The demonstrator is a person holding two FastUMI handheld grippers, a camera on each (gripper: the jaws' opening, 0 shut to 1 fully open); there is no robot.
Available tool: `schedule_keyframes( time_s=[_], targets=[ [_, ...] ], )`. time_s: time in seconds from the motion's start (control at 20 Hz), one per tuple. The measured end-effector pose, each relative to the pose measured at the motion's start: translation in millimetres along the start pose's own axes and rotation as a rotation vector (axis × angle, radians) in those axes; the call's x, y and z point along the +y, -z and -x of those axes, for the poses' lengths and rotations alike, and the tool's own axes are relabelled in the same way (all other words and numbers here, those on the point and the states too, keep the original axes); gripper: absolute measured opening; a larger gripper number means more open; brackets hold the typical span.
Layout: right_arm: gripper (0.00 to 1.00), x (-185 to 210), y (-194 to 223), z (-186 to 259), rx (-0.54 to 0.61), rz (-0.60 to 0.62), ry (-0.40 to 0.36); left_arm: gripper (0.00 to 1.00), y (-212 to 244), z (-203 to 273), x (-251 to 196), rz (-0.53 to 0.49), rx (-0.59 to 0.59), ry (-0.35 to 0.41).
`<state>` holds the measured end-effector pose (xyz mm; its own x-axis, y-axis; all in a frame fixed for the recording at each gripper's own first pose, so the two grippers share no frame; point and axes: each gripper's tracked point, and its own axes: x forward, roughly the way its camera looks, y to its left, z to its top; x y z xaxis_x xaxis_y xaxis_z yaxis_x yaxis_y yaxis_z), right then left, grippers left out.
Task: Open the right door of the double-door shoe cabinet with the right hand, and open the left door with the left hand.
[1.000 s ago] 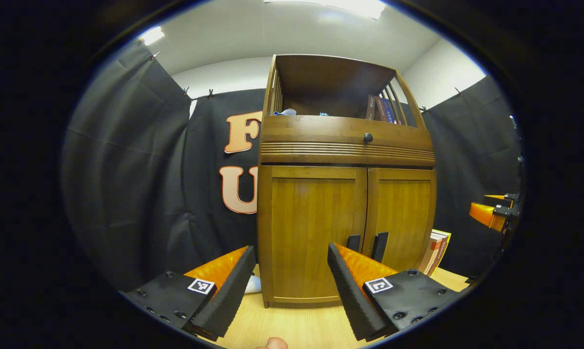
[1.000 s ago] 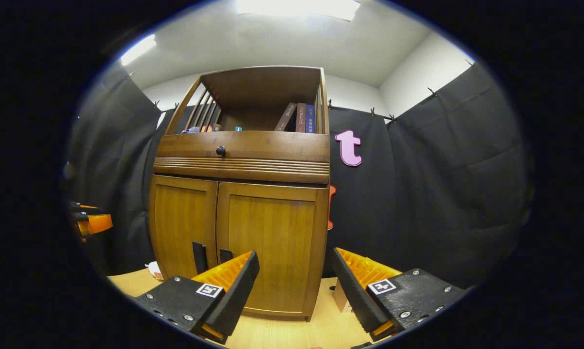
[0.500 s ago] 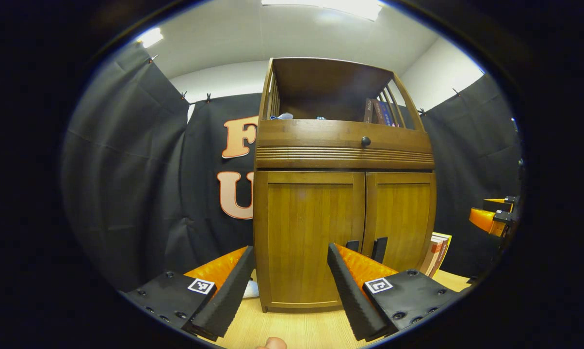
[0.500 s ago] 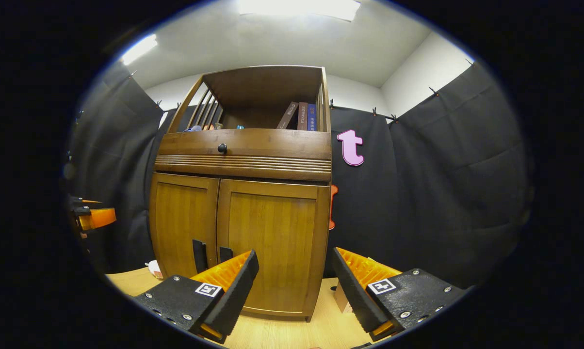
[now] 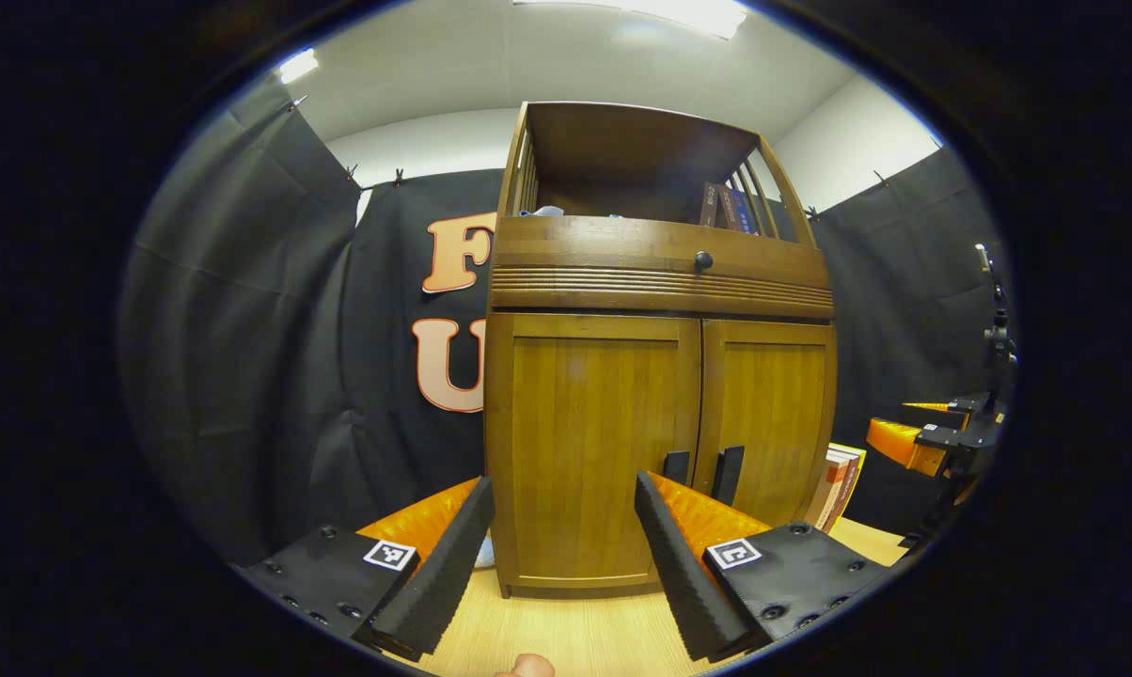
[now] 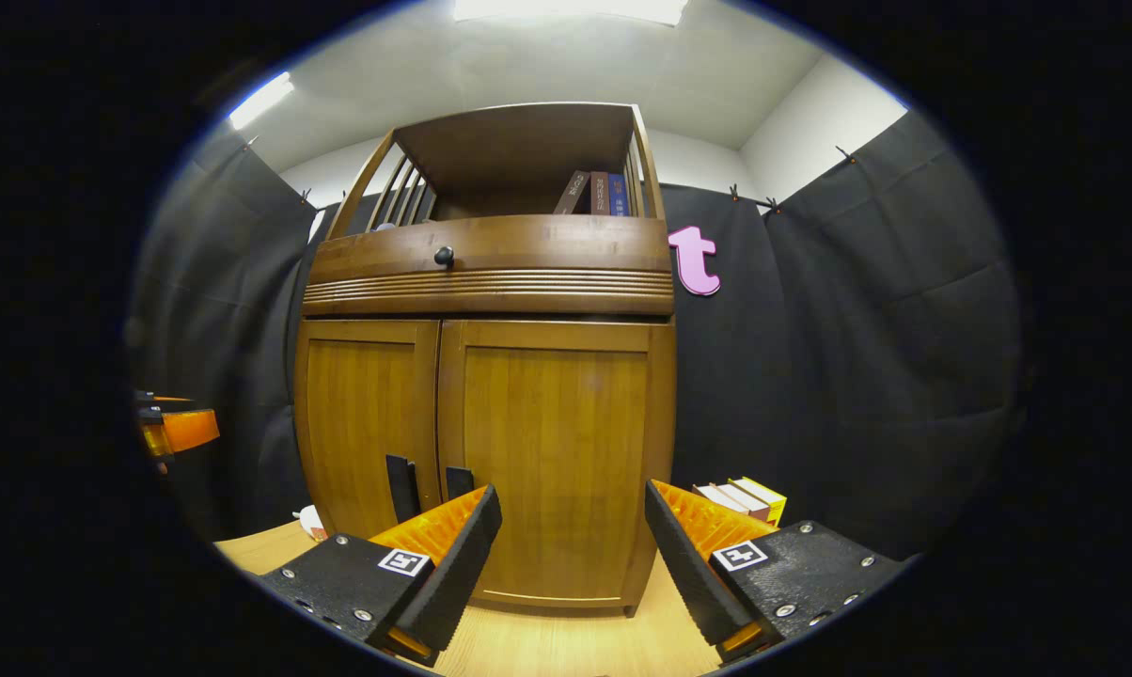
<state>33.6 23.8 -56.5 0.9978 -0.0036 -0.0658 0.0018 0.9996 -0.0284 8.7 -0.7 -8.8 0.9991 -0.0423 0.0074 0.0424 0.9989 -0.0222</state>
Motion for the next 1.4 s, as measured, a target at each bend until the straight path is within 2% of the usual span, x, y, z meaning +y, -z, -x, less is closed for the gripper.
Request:
schedule_keyframes(
  time_s=[0.2, 0.25, 0.35, 0.45, 0.65, 0.7, 0.75, 0.8, 0.9, 0.95, 1.0, 1.2, 1.25, 1.35, 1.4],
  targets=[
    [0.94, 32, 20, -22, 0.021, 0.026, -0.026, 0.93, -6, 5, 19, -0.022, -0.026, -0.042],
    [0.98, 43, 27, -27, 0.03, 0.025, -0.04, 0.93, -6, 7, 21, -0.022, -0.026, -0.046],
    [0.94, 62, 40, -37, 0.051, 0.017, -0.065, 0.93, -3, 7, 25, -0.015, -0.02, -0.04],
    [0.97, 77, 53, -51, 0.065, 0.012, -0.079, 0.93, -1, 7, 29, -0.011, -0.014, -0.042],
    [0.9, 95, 77, -71, 0.098, -0.009, -0.083, 0.96, 3, 4, 42, -0.009, -0.009, -0.055],
    [0.94, 97, 84, -77, 0.106, -0.015, -0.08, 0.98, 4, 3, 45, -0.01, -0.01, -0.058],
    [0.86, 97, 91, -84, 0.116, -0.021, -0.07, 1.0, 5, 2, 47, -0.011, -0.01, -0.063],
    [0.83, 100, 95, -92, 0.12, -0.027, -0.068, 0.93, 6, 3, 52, -0.012, -0.009, -0.07],
    [0.76, 104, 102, -104, 0.127, -0.037, -0.059, 0.93, 9, 2, 62, -0.021, -0.005, -0.089],
    [0.8, 107, 104, -109, 0.131, -0.045, -0.062, 0.93, 10, 0, 66, -0.024, -0.003, -0.098],
    [0.74, 111, 107, -114, 0.133, -0.055, -0.069, 0.93, 11, -1, 70, -0.025, -0.002, -0.106],
    [0.74, 119, 119, -131, 0.154, -0.057, -0.073, 0.93, 16, -2, 78, -0.018, 0.007, -0.122],
    [0.65, 121, 121, -135, 0.158, -0.061, -0.075, 0.93, 18, -4, 79, -0.014, 0.012, -0.123],
    [0.56, 123, 125, -140, 0.163, -0.071, -0.073, 0.93, 23, -7, 81, -0.006, 0.023, -0.123],
    [0.64, 123, 126, -143, 0.164, -0.075, -0.069, 0.93, 25, -7, 83, -0.004, 0.026, -0.123]
  ],
)
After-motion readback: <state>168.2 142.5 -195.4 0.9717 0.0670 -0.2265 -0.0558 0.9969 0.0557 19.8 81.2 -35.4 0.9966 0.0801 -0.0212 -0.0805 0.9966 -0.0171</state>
